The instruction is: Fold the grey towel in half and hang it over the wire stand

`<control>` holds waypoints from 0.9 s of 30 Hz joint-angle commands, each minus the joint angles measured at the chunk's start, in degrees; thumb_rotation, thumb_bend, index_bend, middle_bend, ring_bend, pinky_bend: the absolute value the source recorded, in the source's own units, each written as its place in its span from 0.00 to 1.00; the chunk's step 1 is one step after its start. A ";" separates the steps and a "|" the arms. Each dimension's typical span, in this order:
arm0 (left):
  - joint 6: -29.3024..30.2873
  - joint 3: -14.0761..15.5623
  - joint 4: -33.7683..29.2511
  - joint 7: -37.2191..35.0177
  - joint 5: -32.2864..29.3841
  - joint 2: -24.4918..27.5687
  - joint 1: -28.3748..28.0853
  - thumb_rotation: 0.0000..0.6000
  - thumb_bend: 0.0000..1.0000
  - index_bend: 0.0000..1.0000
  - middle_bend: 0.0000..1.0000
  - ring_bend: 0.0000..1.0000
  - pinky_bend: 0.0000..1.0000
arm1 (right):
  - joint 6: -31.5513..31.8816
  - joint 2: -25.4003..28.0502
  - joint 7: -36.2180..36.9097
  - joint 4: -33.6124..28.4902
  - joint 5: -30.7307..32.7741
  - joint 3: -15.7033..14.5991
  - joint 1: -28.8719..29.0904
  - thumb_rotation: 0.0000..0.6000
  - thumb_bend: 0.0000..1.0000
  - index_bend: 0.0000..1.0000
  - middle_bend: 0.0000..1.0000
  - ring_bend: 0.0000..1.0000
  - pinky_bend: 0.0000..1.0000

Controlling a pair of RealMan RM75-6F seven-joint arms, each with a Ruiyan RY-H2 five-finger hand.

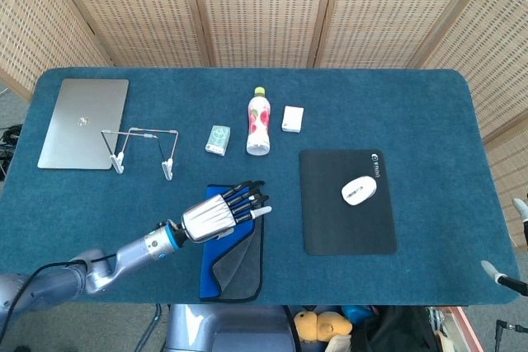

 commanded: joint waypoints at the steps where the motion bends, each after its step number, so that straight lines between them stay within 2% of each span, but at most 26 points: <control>1: 0.98 3.07 -8.75 1.13 2.35 7.50 0.58 1.00 0.31 0.20 0.00 0.00 0.00 | -0.06 -0.03 -0.19 -0.12 0.02 0.02 0.05 1.00 0.00 0.00 0.00 0.00 0.00; 6: -1.46 6.01 -15.17 3.09 4.13 12.42 0.86 1.00 0.32 0.25 0.00 0.00 0.00 | -0.04 -0.03 -0.39 -0.28 -0.10 -0.05 0.04 1.00 0.00 0.00 0.00 0.00 0.00; 14: -3.83 9.51 -18.44 5.00 7.64 14.96 1.51 1.00 0.32 0.27 0.00 0.00 0.00 | 0.00 0.16 0.03 -0.27 0.20 0.07 0.00 1.00 0.00 0.00 0.00 0.00 0.00; 27: -5.63 9.05 -14.20 5.80 7.43 10.67 3.83 1.00 0.33 0.28 0.00 0.00 0.00 | 0.17 0.45 0.94 -0.16 0.07 0.03 -0.15 1.00 0.00 0.00 0.00 0.00 0.00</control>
